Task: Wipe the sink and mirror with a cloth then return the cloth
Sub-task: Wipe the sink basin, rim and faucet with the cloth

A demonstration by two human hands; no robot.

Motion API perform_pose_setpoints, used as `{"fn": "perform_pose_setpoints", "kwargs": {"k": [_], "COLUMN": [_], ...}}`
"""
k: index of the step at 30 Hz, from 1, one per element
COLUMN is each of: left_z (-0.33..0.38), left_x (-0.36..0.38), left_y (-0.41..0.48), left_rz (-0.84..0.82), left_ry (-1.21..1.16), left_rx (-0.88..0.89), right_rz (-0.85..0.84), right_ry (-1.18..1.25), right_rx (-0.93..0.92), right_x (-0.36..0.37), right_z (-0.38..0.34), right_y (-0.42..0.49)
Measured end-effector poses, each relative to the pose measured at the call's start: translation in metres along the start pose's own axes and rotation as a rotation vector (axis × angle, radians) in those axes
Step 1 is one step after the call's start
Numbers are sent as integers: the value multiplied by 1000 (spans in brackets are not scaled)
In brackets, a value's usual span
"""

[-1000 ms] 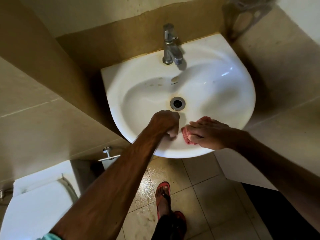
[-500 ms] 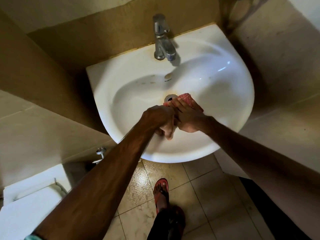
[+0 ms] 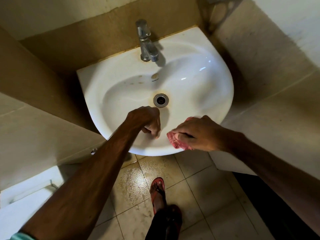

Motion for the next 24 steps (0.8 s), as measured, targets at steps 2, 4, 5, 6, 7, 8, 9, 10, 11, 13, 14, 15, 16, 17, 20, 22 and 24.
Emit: {"fn": "perform_pose_setpoints", "kwargs": {"k": [2, 4, 5, 6, 7, 8, 9, 10, 11, 13, 14, 15, 16, 17, 20, 22, 24], "left_z": [1, 3, 4, 5, 5, 6, 8, 9, 10, 13, 13, 13, 12, 12, 9, 7, 5], "left_x": [2, 2, 2, 3, 4, 6, 7, 8, 9, 11, 12, 12, 13, 12, 12, 13, 14], "left_y": [1, 2, 2, 2, 1, 1, 0, -1, -2, -6, -8, -9, -10, -10, -11, -12, -14], "left_rz": [3, -3, -5, -9, -12, -11, -6, 0, 8, 30, 40, 45, 50, 58, 53, 58, 78], "left_ry": [4, 7, 16, 25, 29, 37, 50, 68, 92, 151, 179, 196, 207, 212, 207, 208, 214], "left_rx": [-7, -13, -17, -27, -40, -50, -56, -59, -59, -52, -49, -47, -45, -43, -39, -15, 29], "right_rz": [-16, -87, -121, -148, -150, -124, -86, -45, -6, 41, 46, 40, 26, 16, 21, 104, 265], "right_ry": [-42, -107, -146, -171, -184, -187, -177, -157, -138, -106, -93, -82, -69, -49, 35, 141, 36], "right_rx": [-13, -13, -18, -14, 6, 38, 72, 98, 111, 113, 97, 64, 29, -7, -116, -247, -327], "right_x": [-2, -2, 0, 4, 8, 14, 19, 23, 26, 27, 25, 23, 22, 21, 12, 11, 21], "right_z": [-4, -4, -2, 1, 6, 13, 20, 26, 30, 33, 32, 30, 28, 26, 19, 13, 10], "right_y": [-13, -8, 3, 18, 35, 53, 68, 81, 92, 102, 102, 98, 91, 80, 32, 1, -20]}}
Point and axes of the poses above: each hand's wrist, its own y-axis towards the middle knuckle, its own x-axis out of the palm, z = x × y, the point moved 2 cm from there along y, towards the middle knuckle, and after that the axes turned 5 degrees about -y, right-handed, at the moved point
